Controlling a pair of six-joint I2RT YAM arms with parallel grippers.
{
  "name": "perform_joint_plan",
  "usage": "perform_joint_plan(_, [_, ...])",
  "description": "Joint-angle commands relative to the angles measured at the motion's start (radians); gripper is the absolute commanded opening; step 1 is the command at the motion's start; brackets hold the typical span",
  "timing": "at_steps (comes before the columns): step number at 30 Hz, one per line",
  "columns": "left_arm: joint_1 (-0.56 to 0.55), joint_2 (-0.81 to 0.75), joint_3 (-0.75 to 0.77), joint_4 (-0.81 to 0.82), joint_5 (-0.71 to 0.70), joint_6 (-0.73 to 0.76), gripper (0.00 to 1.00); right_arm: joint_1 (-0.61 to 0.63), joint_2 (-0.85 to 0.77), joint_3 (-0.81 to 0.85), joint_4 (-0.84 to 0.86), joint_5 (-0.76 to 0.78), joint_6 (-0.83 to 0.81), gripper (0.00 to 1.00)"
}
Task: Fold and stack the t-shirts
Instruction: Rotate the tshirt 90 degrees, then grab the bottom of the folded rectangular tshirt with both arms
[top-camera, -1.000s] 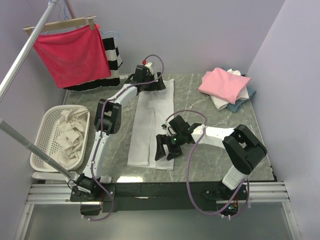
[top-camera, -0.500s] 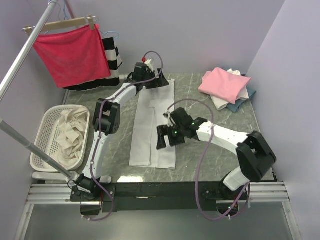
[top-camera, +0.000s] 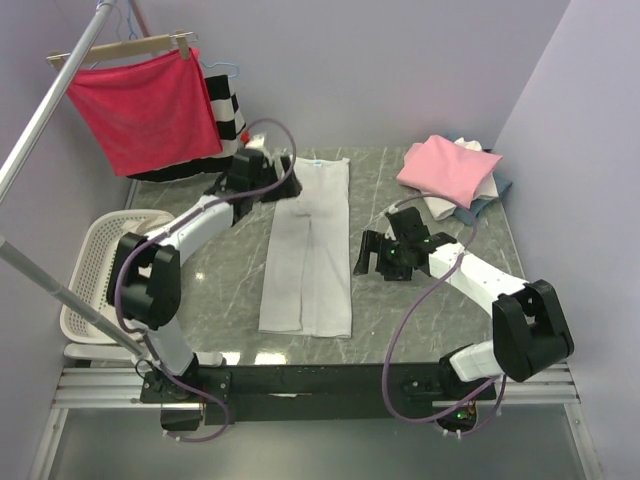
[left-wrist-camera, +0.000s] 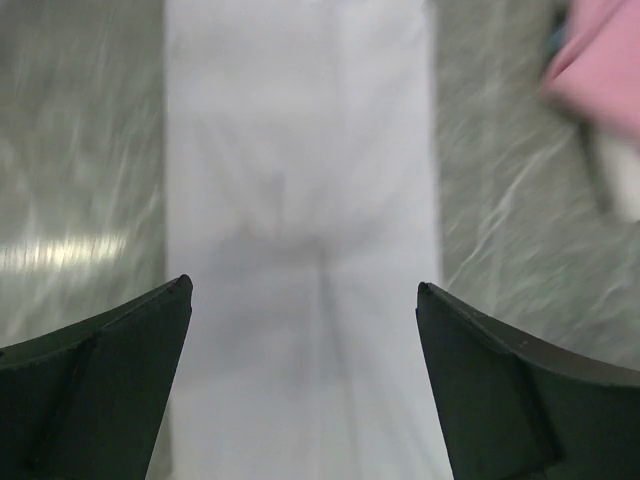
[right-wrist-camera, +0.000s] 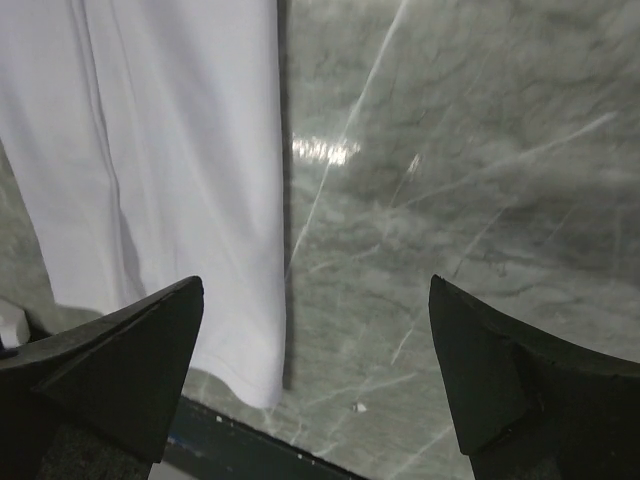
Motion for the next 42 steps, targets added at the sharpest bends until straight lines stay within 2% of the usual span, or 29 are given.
perform_joint_plan(1, [-0.024, -0.11, -0.266, -0.129, -0.115, -0.061, 0.99, 0.02, -0.052, -0.031, 0.008, -0.124, -0.006, 1.0])
perform_joint_plan(3, [-0.038, -0.214, -0.383, -0.14, -0.119, -0.095, 0.99, 0.025, -0.086, -0.069, 0.021, -0.146, -0.004, 1.0])
perform_joint_plan(6, [-0.055, -0.323, -0.481, -0.217, -0.13, -0.152, 0.99, 0.025, -0.107, -0.121, 0.03, -0.207, -0.007, 1.0])
perform_joint_plan(11, [-0.129, -0.479, -0.557, -0.388, -0.188, -0.254, 0.99, 0.054, -0.129, -0.203, 0.062, -0.276, -0.003, 0.98])
perform_joint_plan(20, [-0.255, -0.7, -0.73, -0.516, -0.125, -0.446, 0.99, 0.149, -0.111, -0.263, 0.116, -0.301, 0.039, 0.95])
perform_joint_plan(27, [-0.366, -0.718, -0.807, -0.545, -0.171, -0.569, 0.97, 0.206, -0.083, -0.283, 0.165, -0.276, 0.089, 0.91])
perform_joint_plan(32, [-0.383, -0.679, -0.848, -0.496, -0.174, -0.595, 0.95, 0.218, -0.019, -0.272, 0.2, -0.259, 0.106, 0.8])
perform_joint_plan(38, [-0.393, -0.67, -0.903, -0.418, -0.194, -0.598, 0.9, 0.24, 0.058, -0.254, 0.234, -0.282, 0.123, 0.75])
perform_joint_plan(39, [-0.393, -0.672, -0.908, -0.4, -0.197, -0.595, 0.89, 0.246, 0.064, -0.252, 0.235, -0.285, 0.125, 0.74])
perform_joint_plan(40, [-0.394, -0.675, -0.911, -0.389, -0.205, -0.589, 0.82, 0.249, 0.069, -0.253, 0.241, -0.289, 0.128, 0.69])
perform_joint_plan(42, [-0.393, -0.681, -0.923, -0.361, -0.205, -0.589, 0.78, 0.257, 0.075, -0.26, 0.245, -0.289, 0.139, 0.67])
